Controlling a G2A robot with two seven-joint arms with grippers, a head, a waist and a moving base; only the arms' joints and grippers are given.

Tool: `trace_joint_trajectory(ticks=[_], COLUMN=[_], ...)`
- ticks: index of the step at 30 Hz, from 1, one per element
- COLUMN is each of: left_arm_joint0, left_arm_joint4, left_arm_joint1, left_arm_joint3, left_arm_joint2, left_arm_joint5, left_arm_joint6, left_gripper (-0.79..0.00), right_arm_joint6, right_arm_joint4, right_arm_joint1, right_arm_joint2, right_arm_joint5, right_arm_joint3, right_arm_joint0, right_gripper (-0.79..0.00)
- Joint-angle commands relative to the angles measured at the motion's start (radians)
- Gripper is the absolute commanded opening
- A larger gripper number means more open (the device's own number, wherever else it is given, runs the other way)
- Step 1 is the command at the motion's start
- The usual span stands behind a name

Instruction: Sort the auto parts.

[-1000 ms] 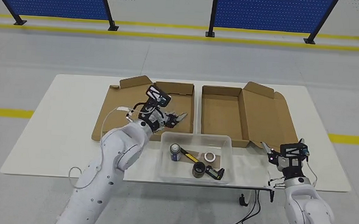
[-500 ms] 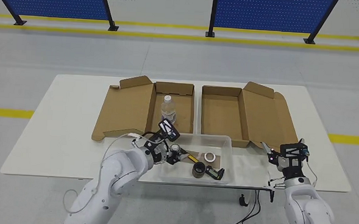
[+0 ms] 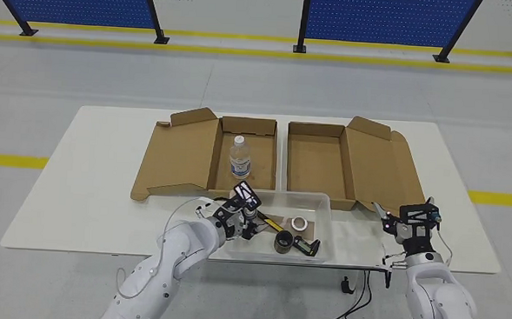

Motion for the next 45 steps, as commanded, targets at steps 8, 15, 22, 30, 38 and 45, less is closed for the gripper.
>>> trace_joint_trajectory(ticks=[8,15,22,30,38,45], left_arm_joint0=[-0.022,-0.033,-0.024,-0.023,-0.05,-0.056], left_arm_joint4=[0.005,0.006,-0.015,-0.035,-0.015,0.001], left_arm_joint1=[-0.003,-0.004,-0.001,0.0,-0.001,0.001], left_arm_joint3=[0.046,0.076,0.036,-0.006,0.051,0.069], left_arm_joint2=[0.025,0.041,0.035,0.034,0.048,0.054], left_arm_joint5=[0.011,0.02,0.016,0.018,0.022,0.017], left_arm_joint6=[0.006,0.011,0.001,-0.002,0.002,-0.01], left_gripper=[-0.219,-0.332,-0.308,-0.234,-0.188,-0.203], right_arm_joint6=[0.0,0.0,0.0,0.0,0.0,0.0], right_arm_joint4=[0.0,0.0,0.0,0.0,0.0,0.0], right_arm_joint1=[0.0,0.0,0.0,0.0,0.0,0.0], right_arm_joint2=[0.0,0.0,0.0,0.0,0.0,0.0], right_arm_joint5=[0.0,0.0,0.0,0.0,0.0,0.0], right_arm_joint3=[0.0,0.0,0.0,0.0,0.0,0.0], right_arm_joint0=[0.0,0.0,0.0,0.0,0.0,0.0], right_gripper=[0.0,0.0,0.0,0.0,0.0,0.0])
